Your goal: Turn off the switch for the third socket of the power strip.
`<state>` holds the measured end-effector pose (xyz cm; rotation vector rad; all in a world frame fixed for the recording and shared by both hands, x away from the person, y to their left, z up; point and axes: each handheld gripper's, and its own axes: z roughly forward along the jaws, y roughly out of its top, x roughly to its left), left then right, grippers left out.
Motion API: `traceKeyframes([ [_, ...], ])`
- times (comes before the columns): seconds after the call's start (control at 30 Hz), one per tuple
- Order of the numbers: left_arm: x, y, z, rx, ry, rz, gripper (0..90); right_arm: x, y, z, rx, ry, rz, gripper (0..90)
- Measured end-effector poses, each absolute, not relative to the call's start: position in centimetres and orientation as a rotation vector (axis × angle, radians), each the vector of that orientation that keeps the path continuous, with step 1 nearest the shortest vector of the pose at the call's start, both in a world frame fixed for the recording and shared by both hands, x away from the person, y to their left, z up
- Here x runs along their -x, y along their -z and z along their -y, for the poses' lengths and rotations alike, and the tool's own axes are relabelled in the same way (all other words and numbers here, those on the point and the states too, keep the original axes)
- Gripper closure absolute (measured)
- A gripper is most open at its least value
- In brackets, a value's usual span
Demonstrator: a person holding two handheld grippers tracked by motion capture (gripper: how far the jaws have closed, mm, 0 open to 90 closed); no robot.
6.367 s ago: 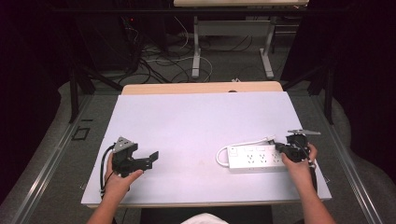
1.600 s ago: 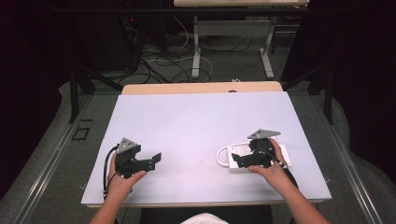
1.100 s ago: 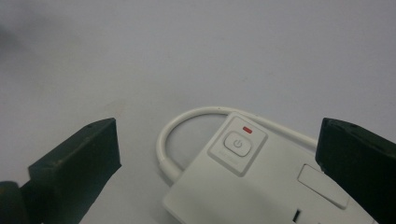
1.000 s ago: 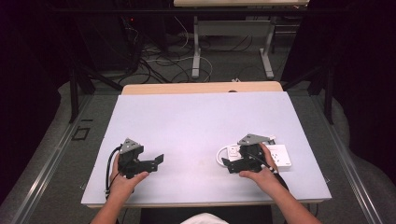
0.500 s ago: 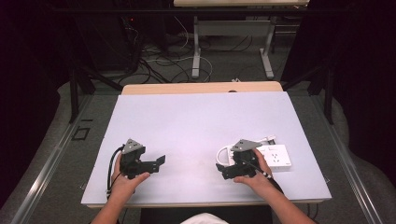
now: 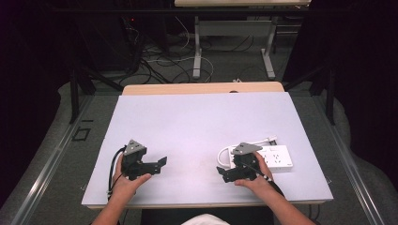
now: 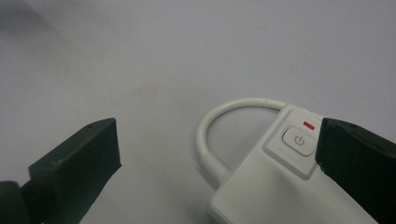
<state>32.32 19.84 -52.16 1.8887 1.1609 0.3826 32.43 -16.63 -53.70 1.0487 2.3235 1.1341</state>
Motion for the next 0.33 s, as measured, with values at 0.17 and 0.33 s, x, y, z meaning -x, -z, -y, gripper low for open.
traceKeyframes([
  [0.17,-32.29,52.2,-19.77,-1.887,-0.377,-1.166,6.8,-32.49,53.86,16.6,-1.042,-1.137,-2.321,0.0],
  [0.33,-32.33,52.22,-19.85,-1.894,-0.382,-1.159,6.8,-32.53,53.84,16.63,-1.048,-1.146,-2.32,0.0],
])
